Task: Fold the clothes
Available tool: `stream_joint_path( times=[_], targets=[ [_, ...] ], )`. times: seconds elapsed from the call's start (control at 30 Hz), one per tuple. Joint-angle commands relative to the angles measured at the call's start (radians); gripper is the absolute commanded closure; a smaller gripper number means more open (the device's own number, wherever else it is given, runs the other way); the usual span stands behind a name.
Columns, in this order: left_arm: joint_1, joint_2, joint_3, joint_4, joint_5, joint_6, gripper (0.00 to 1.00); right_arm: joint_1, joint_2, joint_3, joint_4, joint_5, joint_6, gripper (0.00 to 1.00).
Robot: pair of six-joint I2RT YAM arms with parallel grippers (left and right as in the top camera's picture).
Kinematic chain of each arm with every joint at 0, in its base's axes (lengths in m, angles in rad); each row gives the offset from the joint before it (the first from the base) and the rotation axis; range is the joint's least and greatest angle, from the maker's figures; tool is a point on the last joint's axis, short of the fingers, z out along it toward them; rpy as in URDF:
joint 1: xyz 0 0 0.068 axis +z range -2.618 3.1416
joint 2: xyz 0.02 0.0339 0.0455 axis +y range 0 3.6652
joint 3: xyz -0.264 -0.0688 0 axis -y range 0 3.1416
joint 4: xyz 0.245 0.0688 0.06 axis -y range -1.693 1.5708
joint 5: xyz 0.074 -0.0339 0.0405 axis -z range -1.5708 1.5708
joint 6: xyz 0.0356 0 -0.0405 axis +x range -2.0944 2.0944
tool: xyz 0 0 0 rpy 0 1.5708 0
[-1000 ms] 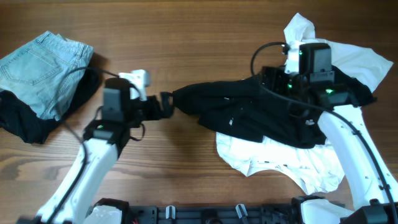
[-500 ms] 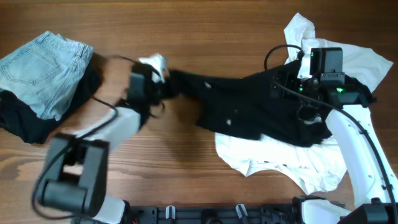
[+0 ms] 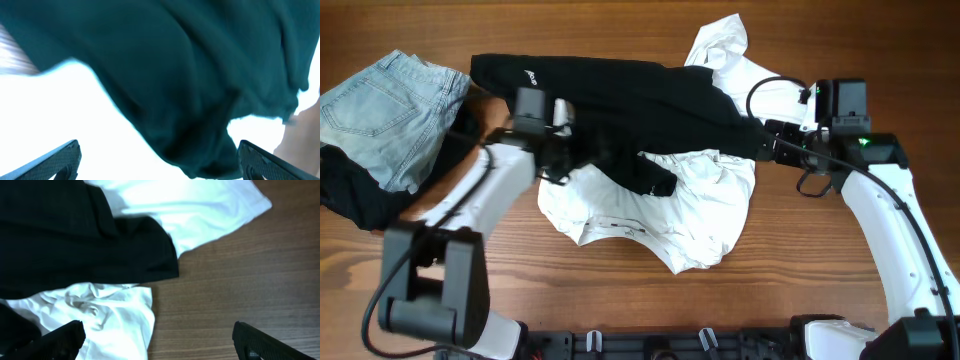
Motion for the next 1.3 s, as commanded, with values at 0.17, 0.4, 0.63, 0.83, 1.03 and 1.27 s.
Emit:
stream_joint_path(
  times=[0.17,0.4,0.63,0.83,1.03,1.27],
  targets=[
    [-0.249,0.192,0.004,0.098,-0.014,-0.052,0.38,-0.003,0.032,0.003,-0.018,0.02,-0.01,0.01],
    [-0.011,-0.058,0.063,-0.198,-0.17,0.025,0.96,0.01,0.151,0.001,-0.023,-0.265,-0.151,0.23],
    [0.129,-0.177,0.063,-0.284,-0.246,0.025,0.96,0.211,0.435,0.001,0.047,-0.348,-0.135,0.11],
    [0.085,-0.171,0.059,-0.29,-0.247,0.025,0.96,0.272,0.559,0.001,0.13,-0.043,0.058,0.5],
    [0.085,-0.171,0.057,-0.336,-0.275,0.025,0.96,-0.062,0.528,0.051,-0.042,0.453,0.233,0.96],
    [0.085,-0.171,0.057,-0.376,-0.329,0.025,0.96,-0.734,0.521,0.543,-0.31,0.284,0.288,0.89]
  ],
)
